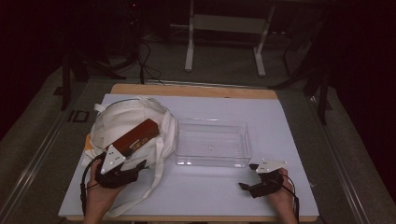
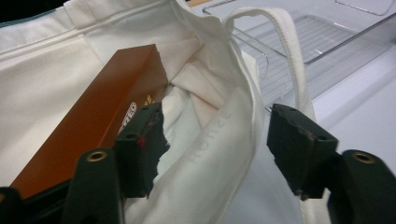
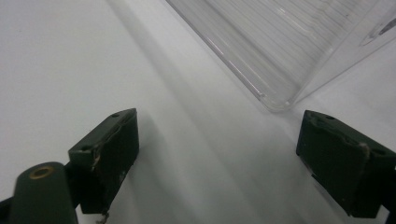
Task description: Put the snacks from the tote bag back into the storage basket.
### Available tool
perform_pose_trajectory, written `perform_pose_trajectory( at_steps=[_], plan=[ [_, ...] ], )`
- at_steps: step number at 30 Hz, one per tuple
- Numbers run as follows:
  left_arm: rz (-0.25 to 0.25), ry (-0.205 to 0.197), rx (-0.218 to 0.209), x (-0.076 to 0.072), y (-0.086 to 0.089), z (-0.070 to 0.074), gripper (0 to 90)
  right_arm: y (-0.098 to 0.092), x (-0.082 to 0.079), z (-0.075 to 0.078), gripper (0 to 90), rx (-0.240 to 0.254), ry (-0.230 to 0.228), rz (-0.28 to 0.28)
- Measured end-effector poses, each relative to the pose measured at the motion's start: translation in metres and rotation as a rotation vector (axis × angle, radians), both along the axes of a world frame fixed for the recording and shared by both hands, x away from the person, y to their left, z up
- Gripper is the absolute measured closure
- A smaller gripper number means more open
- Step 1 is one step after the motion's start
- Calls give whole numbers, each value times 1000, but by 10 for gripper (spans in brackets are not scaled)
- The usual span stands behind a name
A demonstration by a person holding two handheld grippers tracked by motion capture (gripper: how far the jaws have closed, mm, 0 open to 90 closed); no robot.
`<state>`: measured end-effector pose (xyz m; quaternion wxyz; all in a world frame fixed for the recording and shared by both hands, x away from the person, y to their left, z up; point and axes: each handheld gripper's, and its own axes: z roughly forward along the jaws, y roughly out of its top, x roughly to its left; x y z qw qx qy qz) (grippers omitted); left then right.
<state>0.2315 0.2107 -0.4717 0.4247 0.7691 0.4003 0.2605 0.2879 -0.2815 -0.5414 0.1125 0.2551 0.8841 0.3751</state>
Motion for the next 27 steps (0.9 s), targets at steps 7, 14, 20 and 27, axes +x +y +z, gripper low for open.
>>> perform_pose_trajectory(
  at_steps=[7,14,20,27],
  plan=[
    [-6,31,-7,-1,1,1,417,0,0,0,130,-3,-1,0],
    [-22,33,-6,-3,0,8,432,0,0,0,129,-3,-1,-1],
    [-39,23,-10,-7,0,17,430,0,-3,0,149,-3,-29,5],
    [-46,17,-23,-8,2,24,419,-6,-6,3,149,66,-57,17]
  ],
)
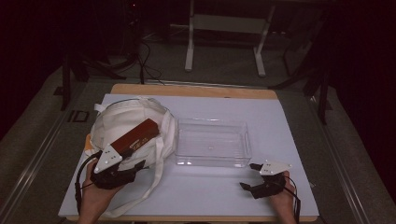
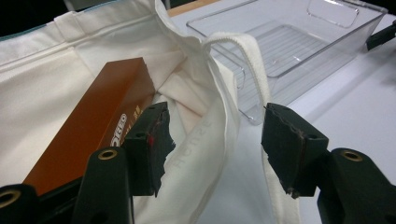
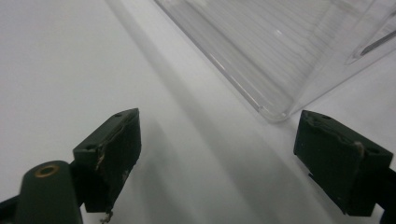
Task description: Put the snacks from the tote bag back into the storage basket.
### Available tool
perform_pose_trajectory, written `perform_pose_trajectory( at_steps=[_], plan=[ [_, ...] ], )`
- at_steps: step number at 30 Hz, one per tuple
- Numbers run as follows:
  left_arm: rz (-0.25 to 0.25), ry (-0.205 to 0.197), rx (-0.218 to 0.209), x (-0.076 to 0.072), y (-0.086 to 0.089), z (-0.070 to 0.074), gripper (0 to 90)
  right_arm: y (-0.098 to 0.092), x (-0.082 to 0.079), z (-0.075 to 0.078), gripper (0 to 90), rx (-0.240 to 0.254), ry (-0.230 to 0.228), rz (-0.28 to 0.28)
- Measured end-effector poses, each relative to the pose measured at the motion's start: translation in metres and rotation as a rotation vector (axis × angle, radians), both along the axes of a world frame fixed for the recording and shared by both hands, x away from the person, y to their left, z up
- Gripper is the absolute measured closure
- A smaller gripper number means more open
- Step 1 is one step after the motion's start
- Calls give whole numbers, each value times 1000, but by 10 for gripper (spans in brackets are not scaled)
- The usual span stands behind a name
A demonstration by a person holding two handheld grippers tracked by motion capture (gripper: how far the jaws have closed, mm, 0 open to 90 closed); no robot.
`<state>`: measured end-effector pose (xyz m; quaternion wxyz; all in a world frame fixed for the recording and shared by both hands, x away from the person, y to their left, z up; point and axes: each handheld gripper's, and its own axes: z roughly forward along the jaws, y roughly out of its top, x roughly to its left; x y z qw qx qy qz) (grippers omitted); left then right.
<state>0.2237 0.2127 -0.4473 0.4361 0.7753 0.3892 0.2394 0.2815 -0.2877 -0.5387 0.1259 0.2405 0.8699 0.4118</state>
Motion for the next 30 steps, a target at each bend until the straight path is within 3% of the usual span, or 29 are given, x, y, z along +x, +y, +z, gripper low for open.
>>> perform_pose_trajectory(
  at_steps=[10,16,30],
  plan=[
    [-31,2,9,-1,3,7,406,1,-2,0,149,-8,-22,2],
    [-53,6,57,-1,3,14,412,-1,-3,1,149,7,-30,-4],
    [-71,38,102,13,10,26,427,-3,-4,1,149,28,-42,-13]
  ],
)
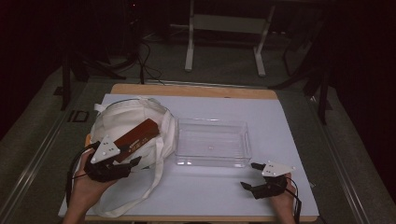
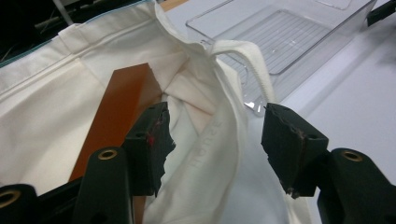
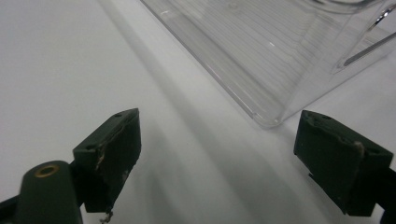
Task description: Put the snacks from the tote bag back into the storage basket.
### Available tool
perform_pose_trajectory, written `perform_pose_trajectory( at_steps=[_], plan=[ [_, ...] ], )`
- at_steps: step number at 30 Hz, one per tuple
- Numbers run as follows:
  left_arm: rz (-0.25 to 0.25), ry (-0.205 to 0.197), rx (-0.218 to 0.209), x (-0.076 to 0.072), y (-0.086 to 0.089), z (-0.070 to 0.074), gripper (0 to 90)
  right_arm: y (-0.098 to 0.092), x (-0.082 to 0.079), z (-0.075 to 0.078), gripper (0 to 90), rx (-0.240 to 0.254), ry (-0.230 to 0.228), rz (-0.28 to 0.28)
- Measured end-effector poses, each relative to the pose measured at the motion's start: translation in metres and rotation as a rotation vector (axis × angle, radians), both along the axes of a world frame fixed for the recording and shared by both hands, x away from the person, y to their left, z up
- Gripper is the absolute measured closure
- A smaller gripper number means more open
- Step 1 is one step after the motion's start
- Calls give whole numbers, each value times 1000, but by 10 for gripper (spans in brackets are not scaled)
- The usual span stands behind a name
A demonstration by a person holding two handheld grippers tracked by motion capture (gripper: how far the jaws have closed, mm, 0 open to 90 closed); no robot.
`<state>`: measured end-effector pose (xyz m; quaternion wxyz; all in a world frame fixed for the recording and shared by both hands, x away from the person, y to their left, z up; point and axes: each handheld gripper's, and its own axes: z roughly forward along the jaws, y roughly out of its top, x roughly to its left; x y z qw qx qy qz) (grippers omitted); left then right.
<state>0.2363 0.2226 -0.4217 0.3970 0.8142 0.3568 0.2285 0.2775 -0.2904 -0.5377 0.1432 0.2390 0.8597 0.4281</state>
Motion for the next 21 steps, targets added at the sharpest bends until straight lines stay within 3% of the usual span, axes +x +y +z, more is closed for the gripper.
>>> perform_pose_trajectory(
  at_steps=[21],
  plan=[
    [25,10,81,23,11,22,428,0,-1,0,149,6,-6,-9]
  ],
)
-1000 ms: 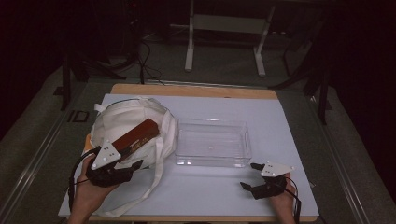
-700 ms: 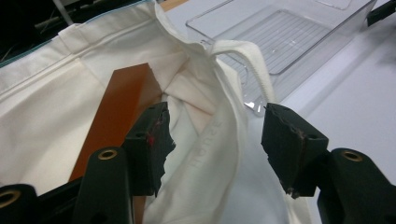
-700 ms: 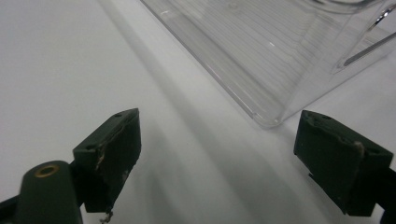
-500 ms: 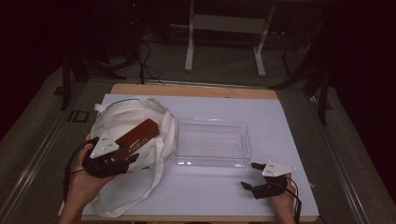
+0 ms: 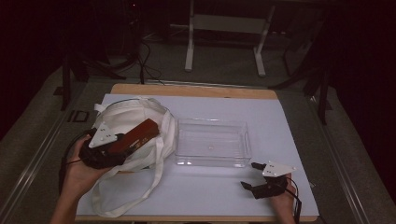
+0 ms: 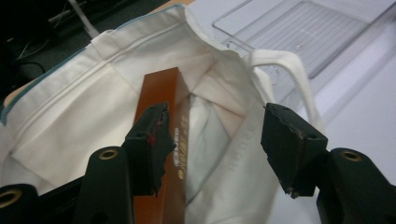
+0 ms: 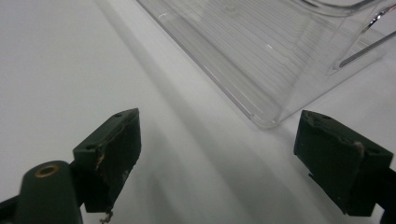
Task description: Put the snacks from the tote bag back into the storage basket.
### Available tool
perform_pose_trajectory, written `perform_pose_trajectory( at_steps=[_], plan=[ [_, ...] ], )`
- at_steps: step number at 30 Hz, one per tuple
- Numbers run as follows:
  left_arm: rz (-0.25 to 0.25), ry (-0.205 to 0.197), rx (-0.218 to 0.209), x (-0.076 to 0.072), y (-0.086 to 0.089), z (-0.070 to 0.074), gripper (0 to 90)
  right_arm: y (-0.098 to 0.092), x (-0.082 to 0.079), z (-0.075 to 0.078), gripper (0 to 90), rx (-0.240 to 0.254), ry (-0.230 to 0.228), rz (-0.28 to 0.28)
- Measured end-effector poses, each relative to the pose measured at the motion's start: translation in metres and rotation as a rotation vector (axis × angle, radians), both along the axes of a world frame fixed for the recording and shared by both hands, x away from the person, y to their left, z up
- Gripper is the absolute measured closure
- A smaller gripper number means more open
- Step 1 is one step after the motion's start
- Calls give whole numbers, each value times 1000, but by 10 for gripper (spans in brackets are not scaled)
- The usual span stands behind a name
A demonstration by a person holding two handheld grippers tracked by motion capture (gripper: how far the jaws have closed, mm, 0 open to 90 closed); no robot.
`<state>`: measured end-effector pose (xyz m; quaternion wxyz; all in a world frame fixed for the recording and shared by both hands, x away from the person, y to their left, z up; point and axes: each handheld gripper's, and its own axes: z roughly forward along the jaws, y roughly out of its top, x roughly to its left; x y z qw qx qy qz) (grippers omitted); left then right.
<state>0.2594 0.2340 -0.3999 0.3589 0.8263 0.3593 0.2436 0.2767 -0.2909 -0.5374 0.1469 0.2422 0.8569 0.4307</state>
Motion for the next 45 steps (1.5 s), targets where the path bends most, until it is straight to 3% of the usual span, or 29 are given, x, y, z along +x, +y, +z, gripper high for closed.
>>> perform_pose_trajectory(
  at_steps=[16,32,38,45],
  plan=[
    [51,83,52,27,14,-2,416,0,0,0,149,1,-5,-7],
    [67,143,77,38,20,-8,414,0,0,0,149,-2,-2,-9],
    [78,177,107,42,22,-10,415,0,0,0,149,-3,-3,-12],
    [81,189,117,45,24,-12,415,0,0,0,149,-4,-3,-13]
  ],
)
